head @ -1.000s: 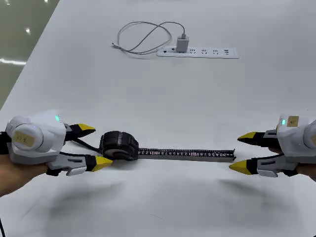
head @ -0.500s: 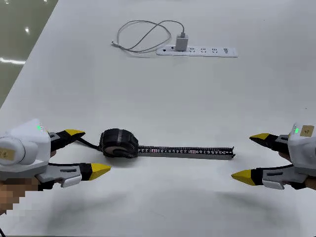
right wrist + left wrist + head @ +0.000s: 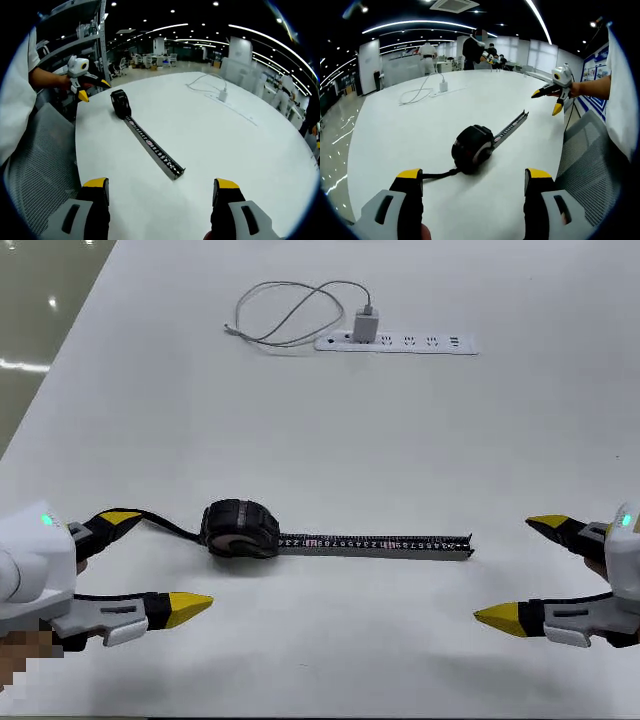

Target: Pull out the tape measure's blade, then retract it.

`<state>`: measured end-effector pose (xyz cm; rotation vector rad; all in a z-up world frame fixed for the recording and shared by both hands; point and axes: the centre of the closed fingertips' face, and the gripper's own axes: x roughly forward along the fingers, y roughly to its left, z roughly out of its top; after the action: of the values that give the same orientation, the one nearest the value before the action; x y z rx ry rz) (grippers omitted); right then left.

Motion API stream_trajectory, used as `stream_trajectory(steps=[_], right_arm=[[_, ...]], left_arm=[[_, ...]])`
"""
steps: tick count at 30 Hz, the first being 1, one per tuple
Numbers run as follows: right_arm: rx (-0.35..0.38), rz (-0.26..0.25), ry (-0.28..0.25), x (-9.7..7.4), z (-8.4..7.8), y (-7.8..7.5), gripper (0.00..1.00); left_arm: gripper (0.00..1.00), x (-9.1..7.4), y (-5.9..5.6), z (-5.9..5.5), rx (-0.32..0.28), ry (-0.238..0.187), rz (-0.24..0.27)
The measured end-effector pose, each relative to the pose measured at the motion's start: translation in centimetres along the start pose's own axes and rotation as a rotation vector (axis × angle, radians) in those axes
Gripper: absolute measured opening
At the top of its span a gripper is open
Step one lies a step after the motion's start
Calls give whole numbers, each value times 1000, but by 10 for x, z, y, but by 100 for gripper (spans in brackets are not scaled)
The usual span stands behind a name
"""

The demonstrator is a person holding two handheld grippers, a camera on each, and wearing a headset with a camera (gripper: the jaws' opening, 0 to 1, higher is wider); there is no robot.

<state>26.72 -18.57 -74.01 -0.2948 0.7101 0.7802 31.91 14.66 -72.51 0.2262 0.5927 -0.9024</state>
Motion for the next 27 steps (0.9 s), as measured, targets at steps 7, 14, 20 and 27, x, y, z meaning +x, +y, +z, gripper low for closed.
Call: stream_trajectory(steps=[7,14,20,27], right_arm=[[26,-9,-18,-6,-4,6,89],[52,-29,-37,-13,-7,9,92],[61,-40,-49,-17,-9,14,92],[78,-57,-57,-22,-14,19,92]], left_arm=[[86,-8,-3,-4,-9,-15,30],[89,-16,-8,-9,-22,-26,55],[90,-21,-11,-14,-35,-31,79],[89,-26,-12,-19,-48,-38,101]])
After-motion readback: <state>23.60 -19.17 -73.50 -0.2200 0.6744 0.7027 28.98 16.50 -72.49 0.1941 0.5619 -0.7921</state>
